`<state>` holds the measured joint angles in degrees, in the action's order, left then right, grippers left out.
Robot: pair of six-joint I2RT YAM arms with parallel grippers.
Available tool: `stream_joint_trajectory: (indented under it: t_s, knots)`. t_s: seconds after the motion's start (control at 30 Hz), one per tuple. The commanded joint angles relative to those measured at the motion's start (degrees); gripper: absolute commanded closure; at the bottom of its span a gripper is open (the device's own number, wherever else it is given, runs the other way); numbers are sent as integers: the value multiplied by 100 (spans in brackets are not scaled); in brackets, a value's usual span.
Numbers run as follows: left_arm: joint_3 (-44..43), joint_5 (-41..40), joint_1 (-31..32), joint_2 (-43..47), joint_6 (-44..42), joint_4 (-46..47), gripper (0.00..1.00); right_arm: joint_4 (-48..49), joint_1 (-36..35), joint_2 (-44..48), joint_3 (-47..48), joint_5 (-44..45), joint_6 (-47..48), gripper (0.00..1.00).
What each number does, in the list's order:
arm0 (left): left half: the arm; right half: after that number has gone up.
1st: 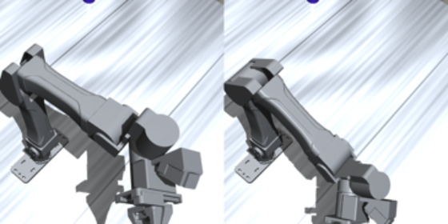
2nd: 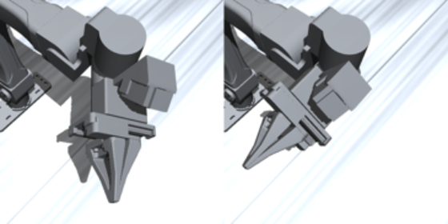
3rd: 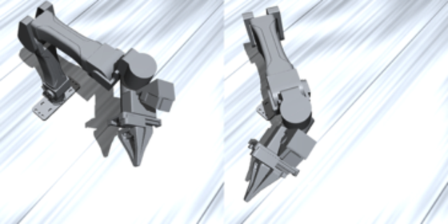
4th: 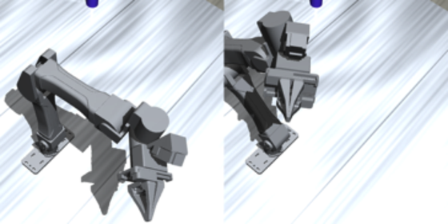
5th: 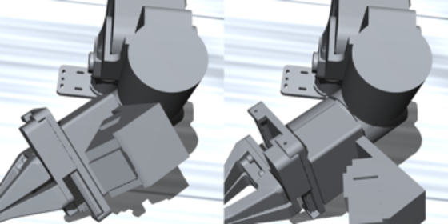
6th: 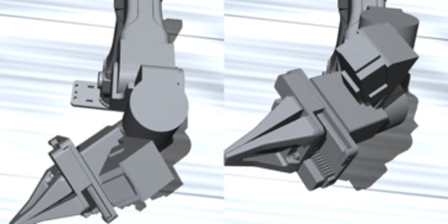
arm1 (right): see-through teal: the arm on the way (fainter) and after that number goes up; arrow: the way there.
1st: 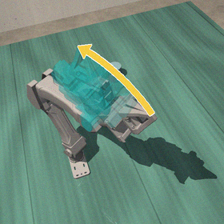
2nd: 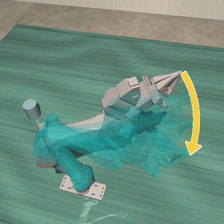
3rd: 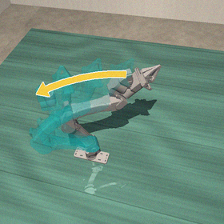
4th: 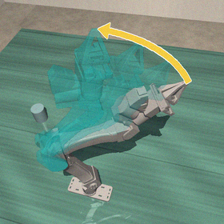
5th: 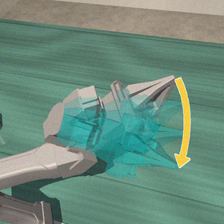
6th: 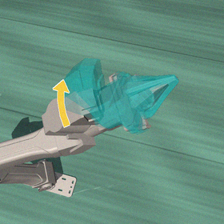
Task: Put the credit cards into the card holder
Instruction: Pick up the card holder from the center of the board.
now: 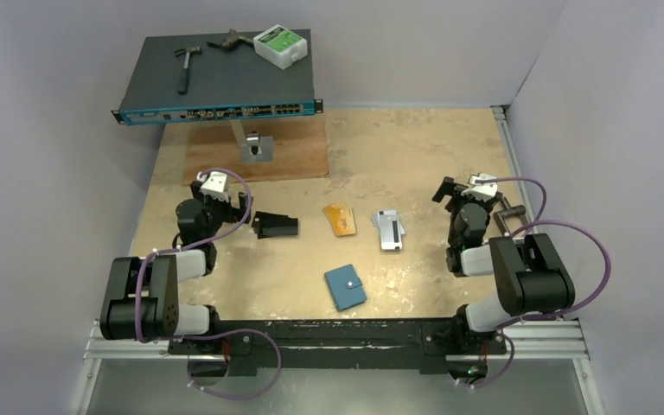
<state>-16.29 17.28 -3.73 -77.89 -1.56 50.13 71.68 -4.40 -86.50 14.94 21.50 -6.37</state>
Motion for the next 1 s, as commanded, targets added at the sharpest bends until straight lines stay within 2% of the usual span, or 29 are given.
stream_joint_trajectory:
  t_s: [0.0,0.1,0.17,0.27,0.33,0.37,0.4,0.47,0.57,0.67,0.73,0.87,0.97]
  knots:
    - [-128,-10,-20,25,7,364,0,286,-21,65,148,34,104,1]
    - [-128,-6,-21,26,14,358,0,-843,-50,385,676,51,126,1]
    - [-136,-4,-23,15,12,340,0,-2954,-78,688,1631,549,-484,1]
    - [-138,18,-25,52,44,361,0,-5899,-39,407,3211,1061,-1881,1]
    - [-327,57,-114,252,101,-161,0,-6947,3,183,3839,719,-2530,1]
    - [-586,94,-130,439,103,-737,0,-7128,24,207,3925,383,-2829,1]
    - [-959,125,-138,641,38,-1694,0,-7081,43,317,3846,-80,-2991,1]
    - [-1833,321,-141,832,-315,-3576,0,-6519,49,745,3342,-1017,-2903,1]
    - [-2702,717,-145,842,-844,-5637,0,-6126,-166,1338,2730,-1482,-2635,1]
    - [-2874,943,-143,1095,-1211,-6650,0,-6754,-1084,1574,2804,-844,-2279,1]
    - [-2856,1209,-137,1417,-1414,-7179,0,-7102,-1936,1661,2846,-97,-2149,1]
    - [-2903,1863,-68,1916,-1839,-8092,0,-7549,-3259,1881,2704,508,-2523,1]
    - [-2992,1646,383,2220,-2194,-8735,0,-7786,-4194,1962,2543,794,-2875,1]
